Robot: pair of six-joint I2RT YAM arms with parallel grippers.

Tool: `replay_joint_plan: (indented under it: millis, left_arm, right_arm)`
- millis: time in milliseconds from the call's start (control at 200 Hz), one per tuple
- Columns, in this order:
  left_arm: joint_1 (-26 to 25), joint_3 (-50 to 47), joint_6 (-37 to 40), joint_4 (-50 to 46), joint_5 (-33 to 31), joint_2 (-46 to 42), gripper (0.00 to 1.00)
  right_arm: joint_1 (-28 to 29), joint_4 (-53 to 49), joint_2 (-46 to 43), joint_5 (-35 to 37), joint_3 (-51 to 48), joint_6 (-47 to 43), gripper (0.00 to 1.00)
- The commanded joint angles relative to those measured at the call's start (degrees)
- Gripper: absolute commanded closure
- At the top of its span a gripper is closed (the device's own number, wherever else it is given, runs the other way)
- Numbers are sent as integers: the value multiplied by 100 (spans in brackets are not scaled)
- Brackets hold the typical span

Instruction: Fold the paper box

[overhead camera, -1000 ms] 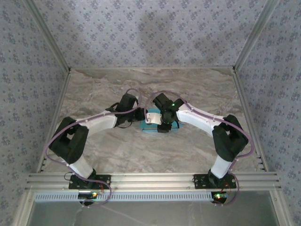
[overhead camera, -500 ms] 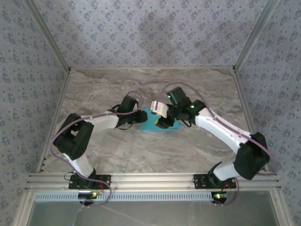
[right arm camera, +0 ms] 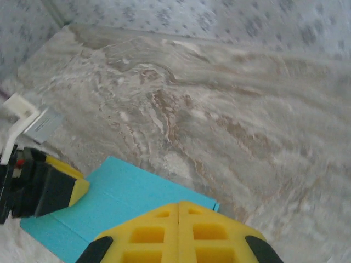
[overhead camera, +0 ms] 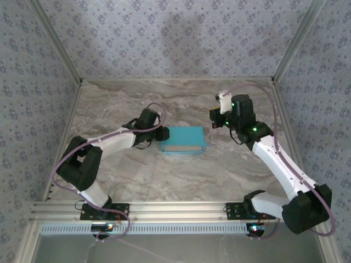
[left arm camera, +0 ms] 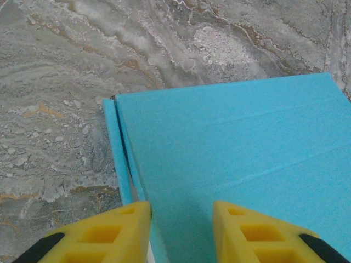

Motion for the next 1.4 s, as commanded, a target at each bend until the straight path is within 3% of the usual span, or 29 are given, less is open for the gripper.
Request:
replay_joint_plan:
  millis: [0,170,270,395,555,780,1394]
  left_arm:
    - [-6,142,154,-163,27,-234,66]
    - [2,356,466,-539,-216,-550,65]
    - [100,408,625,-737,-324,-611,62]
    - [348,393,604,-821,-212,-530,60]
    - [495,366,331,-788,216,-309,57]
    - [543,205,-483,-413,1098,57,58]
    - [645,-65,-1361,250,1947,286,61]
  right_arm:
    - [-333,-74,157,-162,-113,1439,100]
    - [-764,-739,702,-406,25,1709,100]
    - [-824,-1209,1201,-369,250,1973,81]
    - [-706,-1579,1869,-459,583,2275,66]
    - [-520,-1725,2289,-513,837,2475,53]
    - [-486,-1570,2805,-1182,817,2972,55]
    - [-310,-624,3214,-2139,319,3804,54]
